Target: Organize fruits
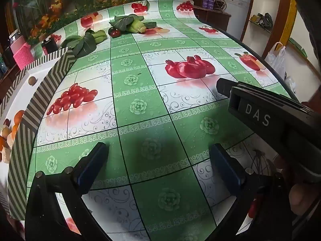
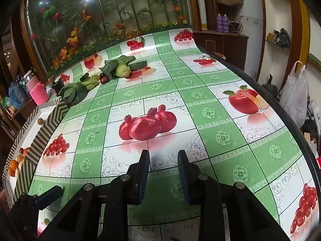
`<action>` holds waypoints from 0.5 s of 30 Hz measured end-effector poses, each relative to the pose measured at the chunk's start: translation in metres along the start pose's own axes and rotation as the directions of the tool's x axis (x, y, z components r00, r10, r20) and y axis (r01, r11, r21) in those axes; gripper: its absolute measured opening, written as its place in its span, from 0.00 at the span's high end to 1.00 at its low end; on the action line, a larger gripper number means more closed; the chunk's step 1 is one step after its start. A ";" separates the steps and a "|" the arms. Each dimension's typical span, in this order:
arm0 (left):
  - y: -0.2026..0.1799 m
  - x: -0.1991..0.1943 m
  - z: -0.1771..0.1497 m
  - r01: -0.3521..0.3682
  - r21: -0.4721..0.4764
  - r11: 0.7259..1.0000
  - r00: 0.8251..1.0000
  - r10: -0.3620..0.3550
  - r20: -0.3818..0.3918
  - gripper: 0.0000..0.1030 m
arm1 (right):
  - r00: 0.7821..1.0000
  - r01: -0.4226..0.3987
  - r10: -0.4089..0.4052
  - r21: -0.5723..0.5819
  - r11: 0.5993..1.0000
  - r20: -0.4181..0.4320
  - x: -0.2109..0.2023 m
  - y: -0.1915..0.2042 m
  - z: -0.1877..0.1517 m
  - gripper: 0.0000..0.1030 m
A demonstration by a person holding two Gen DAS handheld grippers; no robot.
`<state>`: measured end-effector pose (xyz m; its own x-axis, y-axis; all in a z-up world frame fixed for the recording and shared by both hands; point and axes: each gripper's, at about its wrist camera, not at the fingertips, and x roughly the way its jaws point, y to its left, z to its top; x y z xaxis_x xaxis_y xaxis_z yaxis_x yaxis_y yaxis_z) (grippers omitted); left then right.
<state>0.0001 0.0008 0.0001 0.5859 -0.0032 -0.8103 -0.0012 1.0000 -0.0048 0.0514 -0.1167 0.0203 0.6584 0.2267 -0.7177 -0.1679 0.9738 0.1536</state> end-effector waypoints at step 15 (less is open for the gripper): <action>-0.001 0.000 0.000 -0.002 0.001 1.000 1.000 0.002 0.000 0.00 | 0.999 -0.025 0.026 0.038 0.999 -0.031 -0.001 -0.007 -0.001 0.73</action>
<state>0.0000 0.0001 -0.0001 0.5857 -0.0016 -0.8105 -0.0010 1.0000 -0.0027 0.0514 -0.1242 0.0192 0.6304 0.2510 -0.7346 -0.1557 0.9679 0.1971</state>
